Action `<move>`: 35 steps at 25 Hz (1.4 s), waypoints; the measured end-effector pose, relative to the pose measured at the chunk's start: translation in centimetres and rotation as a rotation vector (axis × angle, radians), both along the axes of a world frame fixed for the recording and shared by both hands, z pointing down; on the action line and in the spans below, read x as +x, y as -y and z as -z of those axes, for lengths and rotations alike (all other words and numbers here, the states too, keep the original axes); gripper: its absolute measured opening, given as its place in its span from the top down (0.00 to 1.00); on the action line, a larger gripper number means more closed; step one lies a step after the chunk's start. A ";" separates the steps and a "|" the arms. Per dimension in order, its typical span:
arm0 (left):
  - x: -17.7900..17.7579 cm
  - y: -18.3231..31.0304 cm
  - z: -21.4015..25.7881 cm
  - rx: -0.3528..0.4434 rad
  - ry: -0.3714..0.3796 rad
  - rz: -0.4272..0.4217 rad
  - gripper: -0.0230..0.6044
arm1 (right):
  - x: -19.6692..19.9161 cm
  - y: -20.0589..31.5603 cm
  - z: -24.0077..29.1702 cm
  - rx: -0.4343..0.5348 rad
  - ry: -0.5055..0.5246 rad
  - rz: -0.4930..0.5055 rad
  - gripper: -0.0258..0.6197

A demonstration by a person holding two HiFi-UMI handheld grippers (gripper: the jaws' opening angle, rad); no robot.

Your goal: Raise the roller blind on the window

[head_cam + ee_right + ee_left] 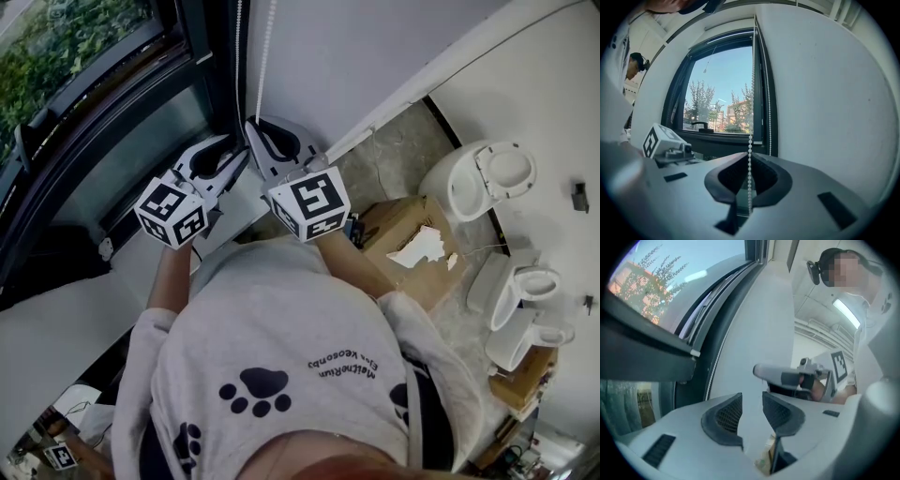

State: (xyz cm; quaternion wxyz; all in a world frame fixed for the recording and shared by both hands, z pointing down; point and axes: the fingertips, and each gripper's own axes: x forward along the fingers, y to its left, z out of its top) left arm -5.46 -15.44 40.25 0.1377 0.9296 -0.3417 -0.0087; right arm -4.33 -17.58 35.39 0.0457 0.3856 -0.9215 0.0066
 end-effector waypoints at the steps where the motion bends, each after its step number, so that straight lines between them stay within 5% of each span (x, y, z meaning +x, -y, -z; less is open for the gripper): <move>1: -0.4 0.1 1.5 0.023 -0.002 0.011 0.74 | 0.0 0.0 0.0 0.001 0.000 0.000 0.93; 15: 1.6 -0.1 17.8 0.277 -0.007 -0.088 0.80 | -0.1 -0.6 0.2 0.006 -0.008 0.003 0.93; 25: 2.6 1.4 21.5 0.316 0.028 -0.120 0.86 | 0.0 -0.8 0.3 0.006 -0.014 0.005 0.93; 35: 2.8 1.3 21.5 0.271 0.015 -0.155 0.95 | -0.5 -1.0 0.1 -0.007 -0.020 0.009 0.93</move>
